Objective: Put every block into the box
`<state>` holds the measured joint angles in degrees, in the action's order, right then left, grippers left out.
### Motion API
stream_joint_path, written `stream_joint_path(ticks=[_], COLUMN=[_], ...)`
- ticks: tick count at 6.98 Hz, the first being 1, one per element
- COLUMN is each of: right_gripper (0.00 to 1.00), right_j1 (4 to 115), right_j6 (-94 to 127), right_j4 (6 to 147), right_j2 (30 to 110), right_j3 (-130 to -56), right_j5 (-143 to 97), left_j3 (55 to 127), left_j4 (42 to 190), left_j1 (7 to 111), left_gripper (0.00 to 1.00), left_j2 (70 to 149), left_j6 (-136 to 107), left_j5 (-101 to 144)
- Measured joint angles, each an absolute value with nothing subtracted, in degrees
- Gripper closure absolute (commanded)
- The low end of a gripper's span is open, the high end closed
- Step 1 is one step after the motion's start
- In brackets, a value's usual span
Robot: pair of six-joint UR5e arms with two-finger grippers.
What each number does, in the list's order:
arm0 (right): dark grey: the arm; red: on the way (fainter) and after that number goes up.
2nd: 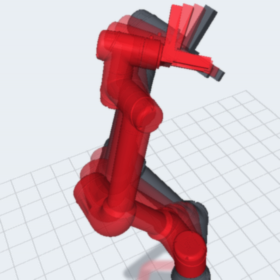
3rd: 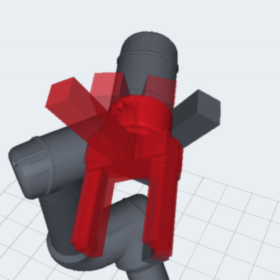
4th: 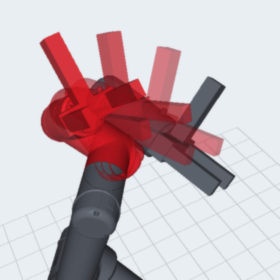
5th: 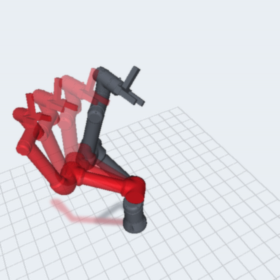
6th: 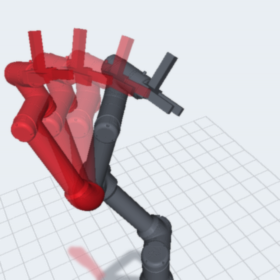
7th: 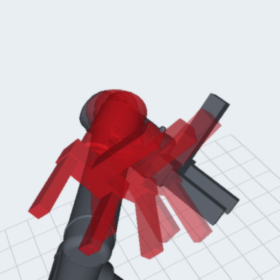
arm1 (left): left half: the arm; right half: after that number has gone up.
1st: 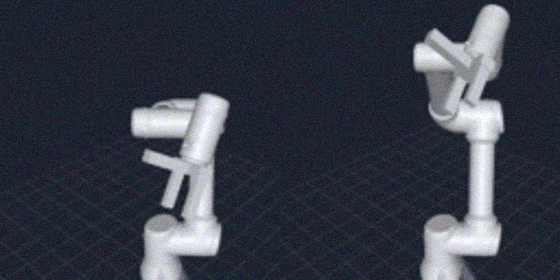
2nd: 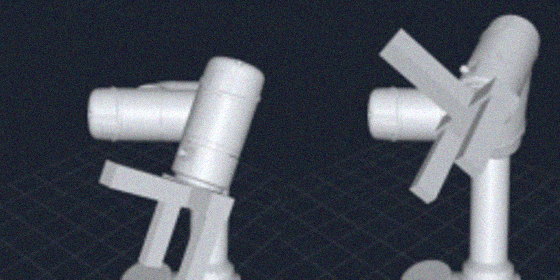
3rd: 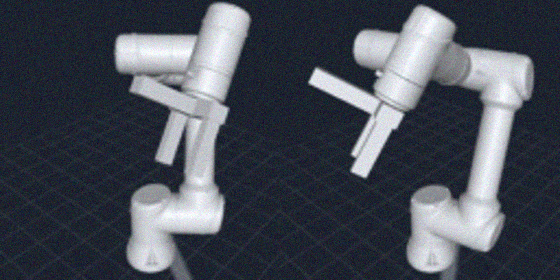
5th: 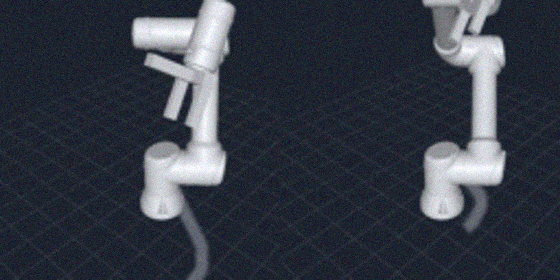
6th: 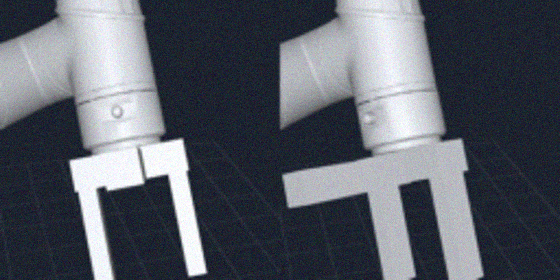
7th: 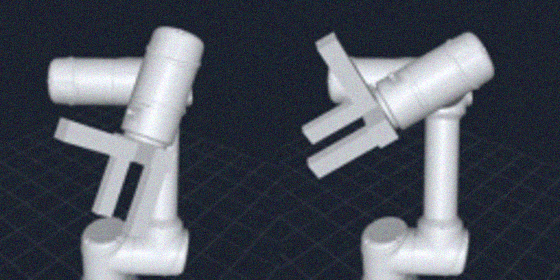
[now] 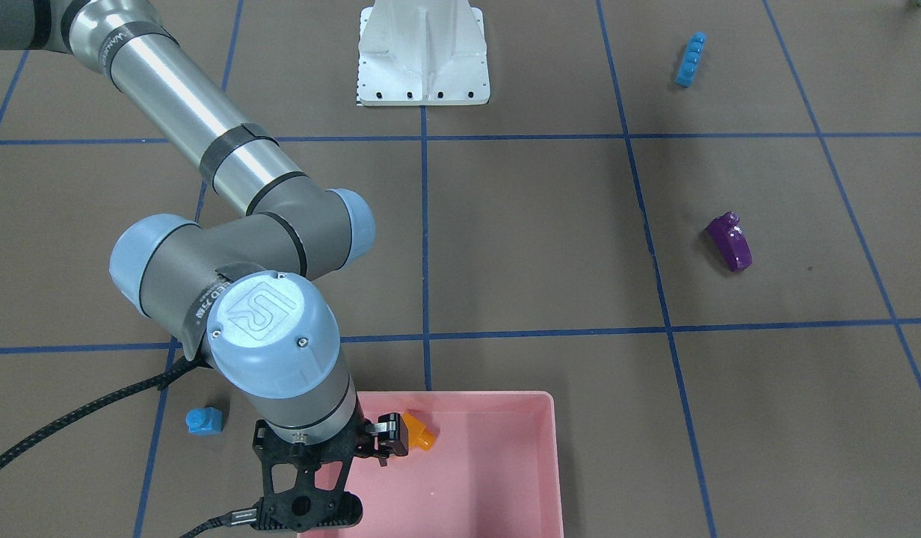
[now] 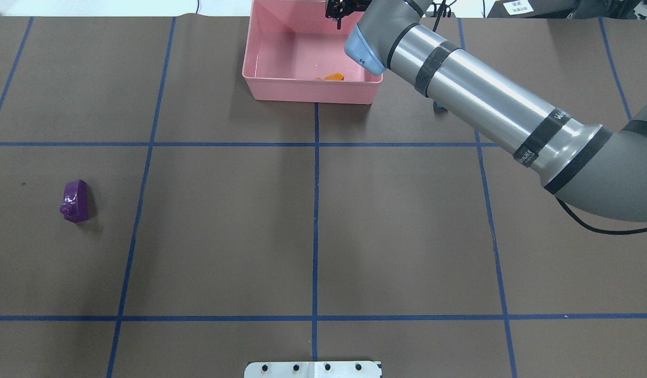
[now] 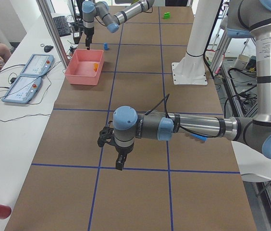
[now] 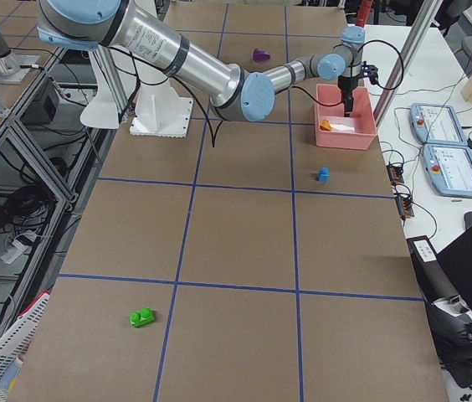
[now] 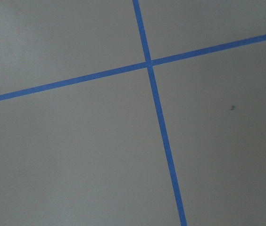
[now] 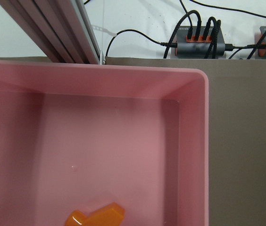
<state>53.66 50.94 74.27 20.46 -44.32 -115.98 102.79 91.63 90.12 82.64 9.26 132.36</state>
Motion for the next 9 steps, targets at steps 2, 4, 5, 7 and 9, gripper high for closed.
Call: stream_joint_path(ticks=[2, 4, 5, 7, 9], right_gripper=[0.01, 0.01, 0.01, 0.01, 0.01], right_j1=[55.3, 56.6, 57.1, 57.7, 58.7], right_j6=[50.5, 49.4, 47.9, 43.6, 39.3], right_j4=[78.8, 83.0, 84.1, 84.8, 84.4], right_j2=[24.6, 33.3, 39.2, 52.4, 62.8], right_j3=[-53.0, -66.0, -72.9, -86.5, -95.1], right_j5=[-118.6, -120.2, -120.7, -121.3, -123.2], left_j3=[102.5, 102.2, 102.1, 102.0, 101.9], left_j4=[94.1, 100.5, 103.5, 110.5, 115.0], left_j1=[87.6, 83.0, 79.1, 70.9, 62.0], left_gripper=[0.00, 0.00, 0.00, 0.00, 0.00], left_j2=[85.6, 85.8, 85.5, 85.6, 86.0], left_j6=[4.2, -1.9, -6.9, -24.4, -42.2], left_j5=[132.8, 133.6, 133.6, 133.1, 126.6])
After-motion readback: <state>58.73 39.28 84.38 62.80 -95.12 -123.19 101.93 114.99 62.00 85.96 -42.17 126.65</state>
